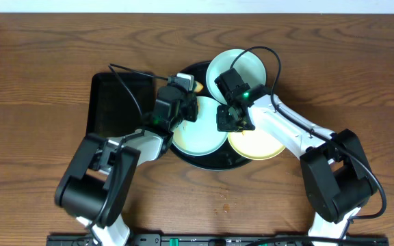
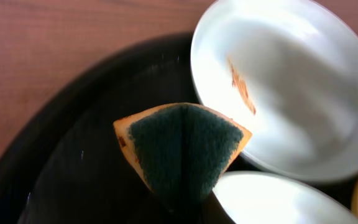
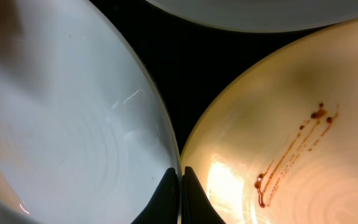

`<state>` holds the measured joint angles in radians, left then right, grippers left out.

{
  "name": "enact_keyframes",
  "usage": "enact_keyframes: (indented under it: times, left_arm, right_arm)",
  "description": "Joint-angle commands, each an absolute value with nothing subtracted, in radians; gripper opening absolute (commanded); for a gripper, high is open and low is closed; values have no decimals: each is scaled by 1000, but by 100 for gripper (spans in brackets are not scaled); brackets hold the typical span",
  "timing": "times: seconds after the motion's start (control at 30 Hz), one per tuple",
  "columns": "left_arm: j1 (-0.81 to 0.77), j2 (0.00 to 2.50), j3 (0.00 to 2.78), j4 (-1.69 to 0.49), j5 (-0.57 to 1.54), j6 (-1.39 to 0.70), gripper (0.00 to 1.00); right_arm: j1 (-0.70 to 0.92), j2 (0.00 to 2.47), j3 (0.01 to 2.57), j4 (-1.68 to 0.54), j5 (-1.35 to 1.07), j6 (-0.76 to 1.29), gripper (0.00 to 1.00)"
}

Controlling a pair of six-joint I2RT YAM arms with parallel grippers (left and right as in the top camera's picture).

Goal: Clean dirty plates on tray and stack at the side
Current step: 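Scrub the held green plate surface with the sponge in the left gripper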

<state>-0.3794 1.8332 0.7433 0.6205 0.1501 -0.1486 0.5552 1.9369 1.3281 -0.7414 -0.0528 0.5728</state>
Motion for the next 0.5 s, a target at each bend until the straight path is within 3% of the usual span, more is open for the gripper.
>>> enact_keyframes:
  times: [0.0, 0.17, 0.47]
  left_arm:
    - [-374, 1680, 740, 508, 141, -129, 8]
    - [-374, 1548, 740, 321, 140, -132, 8]
    - [-374, 1649, 740, 355, 141, -137, 8]
  right_arm:
    - [563, 1954, 1326, -744, -56, 559, 1]
    - [563, 1954, 1326, -743, -56, 559, 1]
    - [563, 1954, 1326, -739, -56, 560, 1]
